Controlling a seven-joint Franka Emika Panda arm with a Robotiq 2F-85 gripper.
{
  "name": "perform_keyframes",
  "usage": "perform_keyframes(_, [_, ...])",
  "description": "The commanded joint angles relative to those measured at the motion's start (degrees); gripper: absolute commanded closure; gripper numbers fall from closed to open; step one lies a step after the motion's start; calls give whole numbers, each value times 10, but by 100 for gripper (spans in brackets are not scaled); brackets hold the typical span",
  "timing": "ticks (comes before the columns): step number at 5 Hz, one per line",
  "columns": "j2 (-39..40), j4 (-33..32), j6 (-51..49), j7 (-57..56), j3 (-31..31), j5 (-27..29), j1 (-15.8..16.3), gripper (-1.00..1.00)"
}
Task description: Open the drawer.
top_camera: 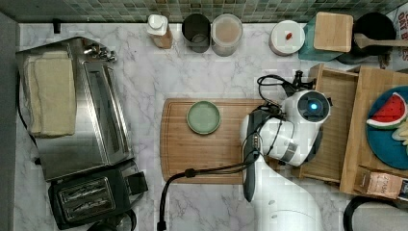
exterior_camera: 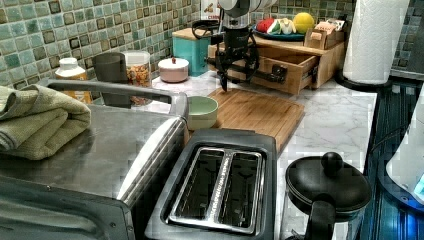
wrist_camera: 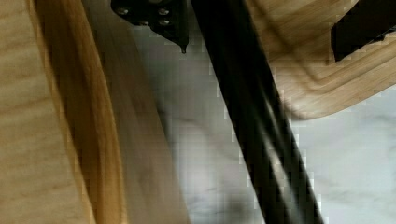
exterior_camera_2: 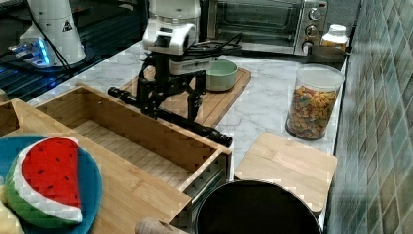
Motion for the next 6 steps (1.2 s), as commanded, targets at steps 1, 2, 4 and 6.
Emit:
perform_keyframes(1, [-69, -7, -23, -12, 112, -11, 120, -100])
perform_keyframes(2, [-74, -2, -29, 25, 104, -11, 146, -100])
perform_keyframes(4, [-87, -8, -18, -20, 126, 27, 127, -100])
perform_keyframes(6, [-87, -8, -18, -19, 128, 27, 125, -100])
